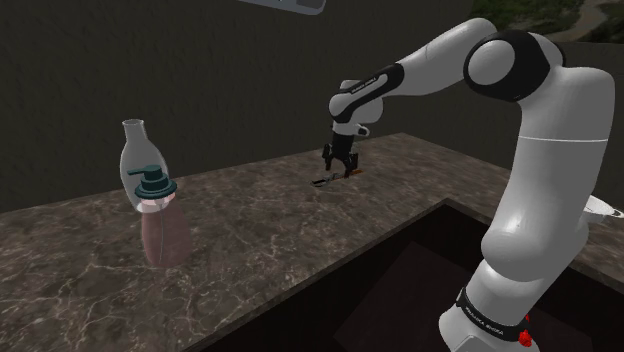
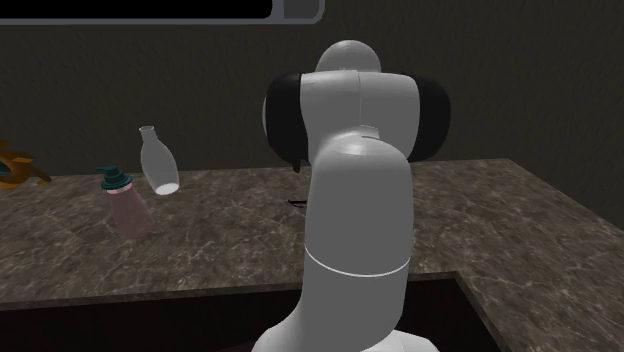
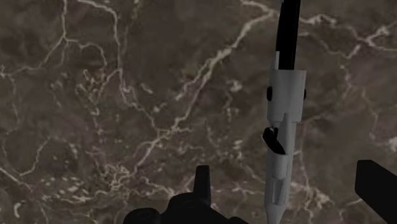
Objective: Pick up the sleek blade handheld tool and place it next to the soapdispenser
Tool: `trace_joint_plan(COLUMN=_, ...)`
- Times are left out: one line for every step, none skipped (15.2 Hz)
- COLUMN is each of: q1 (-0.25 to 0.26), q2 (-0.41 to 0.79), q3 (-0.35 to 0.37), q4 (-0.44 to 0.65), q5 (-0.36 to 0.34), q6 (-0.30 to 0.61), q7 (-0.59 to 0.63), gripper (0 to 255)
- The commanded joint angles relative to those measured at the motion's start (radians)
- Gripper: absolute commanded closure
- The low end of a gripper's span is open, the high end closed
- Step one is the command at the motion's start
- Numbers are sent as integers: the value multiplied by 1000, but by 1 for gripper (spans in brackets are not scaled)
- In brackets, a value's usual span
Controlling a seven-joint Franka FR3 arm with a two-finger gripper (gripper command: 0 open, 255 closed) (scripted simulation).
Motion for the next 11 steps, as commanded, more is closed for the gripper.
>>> trace_joint_plan(q1=0, q2=2, q3=0, q4=-7, q5=1, q6=10, q7=-1, gripper=0)
trace_joint_plan(q1=0, q2=2, q3=0, q4=-7, q5=1, q6=10, q7=-1, gripper=0)
trace_joint_plan(q1=0, q2=2, q3=0, q4=-7, q5=1, q6=10, q7=-1, gripper=0)
trace_joint_plan(q1=0, q2=2, q3=0, q4=-7, q5=1, q6=10, q7=-1, gripper=0)
trace_joint_plan(q1=0, q2=2, q3=0, q4=-7, q5=1, q6=10, q7=-1, gripper=0)
trace_joint_plan(q1=0, q2=2, q3=0, q4=-7, q5=1, q6=10, q7=-1, gripper=0)
trace_joint_plan(q1=-1, q2=2, q3=0, q4=-7, q5=1, q6=9, q7=-1, gripper=0)
trace_joint_plan(q1=-1, q2=2, q3=0, q4=-7, q5=1, q6=9, q7=-1, gripper=255)
trace_joint_plan(q1=-1, q2=2, q3=0, q4=-7, q5=1, q6=9, q7=-1, gripper=255)
trace_joint_plan(q1=-1, q2=2, q3=0, q4=-7, q5=1, q6=9, q7=-1, gripper=255)
trace_joint_plan(q1=-1, q2=2, q3=0, q4=-7, q5=1, q6=9, q7=-1, gripper=255)
